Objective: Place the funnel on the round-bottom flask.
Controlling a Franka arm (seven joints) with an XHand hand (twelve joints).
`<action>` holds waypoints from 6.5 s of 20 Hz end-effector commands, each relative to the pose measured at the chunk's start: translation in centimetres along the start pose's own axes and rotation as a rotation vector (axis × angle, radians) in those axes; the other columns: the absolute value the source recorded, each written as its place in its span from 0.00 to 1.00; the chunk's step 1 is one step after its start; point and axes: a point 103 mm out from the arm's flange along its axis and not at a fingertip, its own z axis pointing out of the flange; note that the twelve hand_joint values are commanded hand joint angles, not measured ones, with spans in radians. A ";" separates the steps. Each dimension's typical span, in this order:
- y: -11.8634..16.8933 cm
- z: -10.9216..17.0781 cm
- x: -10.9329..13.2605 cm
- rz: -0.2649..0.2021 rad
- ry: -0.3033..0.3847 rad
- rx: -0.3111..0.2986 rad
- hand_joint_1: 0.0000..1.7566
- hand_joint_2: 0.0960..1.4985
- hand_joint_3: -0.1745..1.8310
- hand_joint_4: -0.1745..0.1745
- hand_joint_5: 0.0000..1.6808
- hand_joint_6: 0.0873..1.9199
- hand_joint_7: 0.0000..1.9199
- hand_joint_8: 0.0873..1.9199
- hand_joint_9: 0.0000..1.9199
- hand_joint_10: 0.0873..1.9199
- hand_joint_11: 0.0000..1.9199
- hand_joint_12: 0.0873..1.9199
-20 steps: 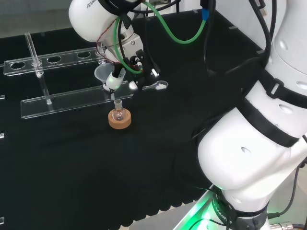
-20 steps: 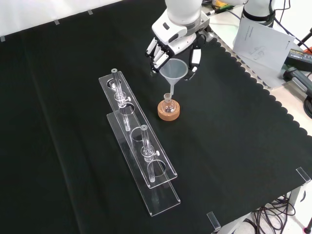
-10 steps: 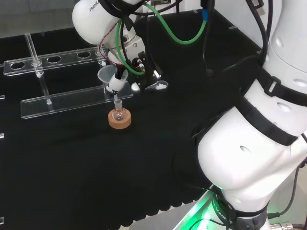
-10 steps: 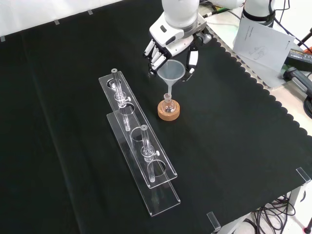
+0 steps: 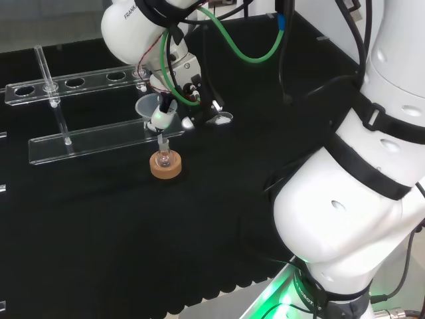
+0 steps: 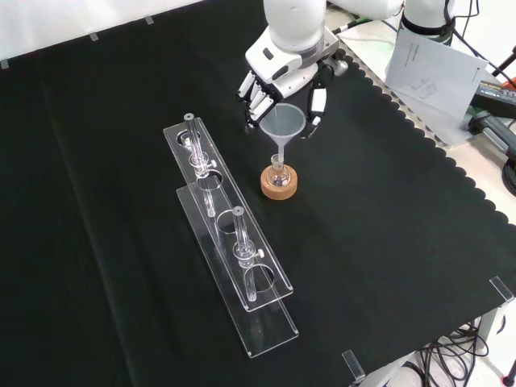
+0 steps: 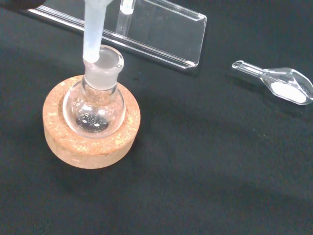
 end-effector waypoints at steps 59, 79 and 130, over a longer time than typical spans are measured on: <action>1.9 3.7 0.1 0.010 -0.050 0.063 0.41 0.48 0.36 0.33 0.30 0.29 0.34 0.41 0.47 0.30 0.33 0.64; 0.5 3.7 0.7 -0.092 -0.019 0.081 0.26 0.39 0.26 0.37 0.17 0.00 0.03 0.35 0.20 0.33 0.19 0.72; -2.6 -1.1 -8.2 -0.068 0.075 -0.058 0.29 0.46 0.17 0.38 0.12 0.00 0.05 0.29 0.17 0.33 0.14 0.72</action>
